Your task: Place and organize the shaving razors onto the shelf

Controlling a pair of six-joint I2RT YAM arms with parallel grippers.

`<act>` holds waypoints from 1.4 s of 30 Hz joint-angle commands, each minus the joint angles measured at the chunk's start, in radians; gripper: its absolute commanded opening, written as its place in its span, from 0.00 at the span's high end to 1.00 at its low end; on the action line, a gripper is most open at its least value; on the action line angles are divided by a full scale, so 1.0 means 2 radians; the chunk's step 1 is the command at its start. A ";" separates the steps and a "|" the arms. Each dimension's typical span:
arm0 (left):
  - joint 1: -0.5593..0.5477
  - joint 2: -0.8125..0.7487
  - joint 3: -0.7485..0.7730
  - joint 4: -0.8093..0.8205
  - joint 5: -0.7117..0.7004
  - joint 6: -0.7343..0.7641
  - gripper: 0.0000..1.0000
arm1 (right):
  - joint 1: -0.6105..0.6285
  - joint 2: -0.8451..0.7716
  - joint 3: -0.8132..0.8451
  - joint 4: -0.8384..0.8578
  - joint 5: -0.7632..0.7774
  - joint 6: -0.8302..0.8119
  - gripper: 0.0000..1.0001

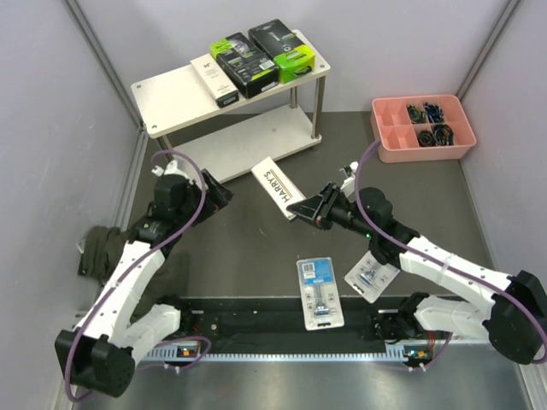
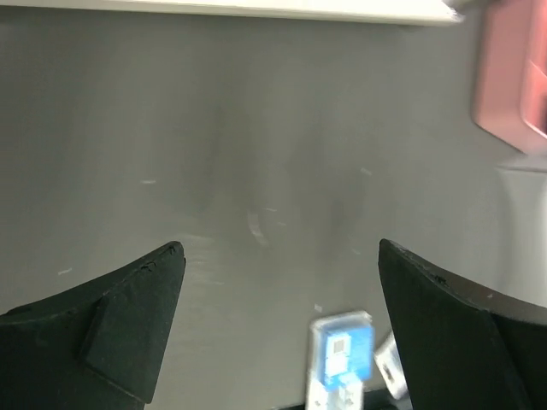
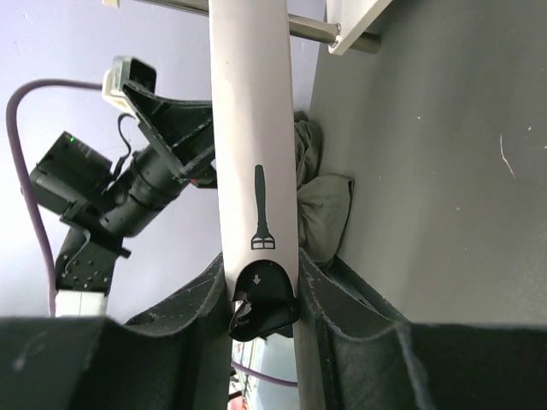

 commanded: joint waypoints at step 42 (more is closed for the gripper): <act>0.000 -0.042 0.006 -0.149 -0.191 0.044 0.01 | 0.025 0.351 0.474 0.087 -0.128 0.017 0.89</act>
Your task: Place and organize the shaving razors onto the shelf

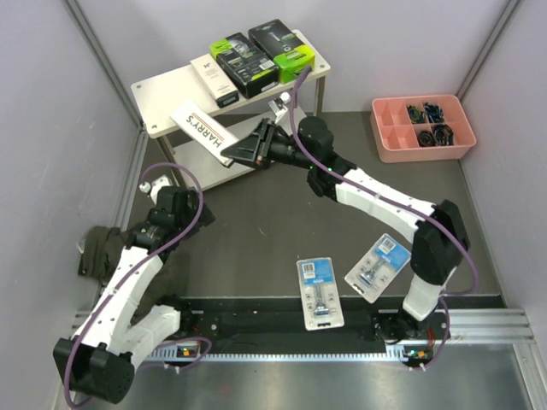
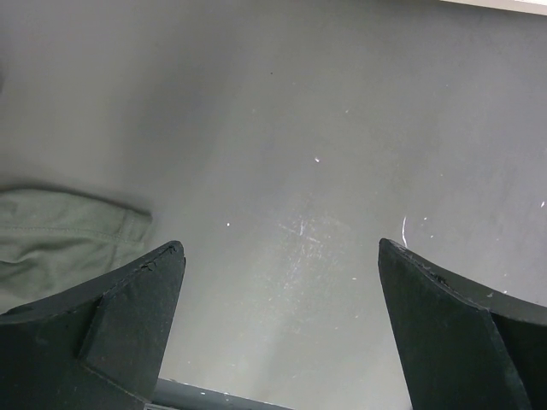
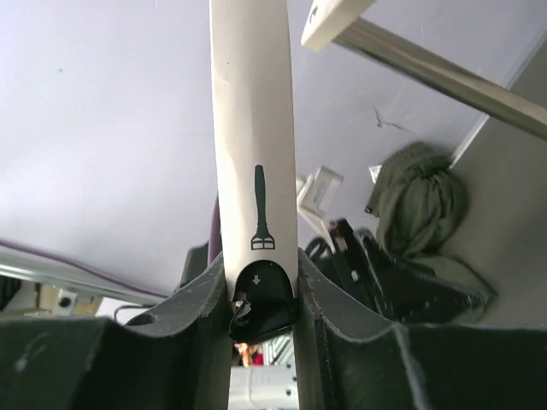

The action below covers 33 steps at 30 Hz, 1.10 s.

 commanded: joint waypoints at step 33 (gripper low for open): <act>0.000 -0.037 0.165 0.137 0.146 0.151 0.42 | -0.004 0.185 0.228 0.051 0.112 0.145 0.81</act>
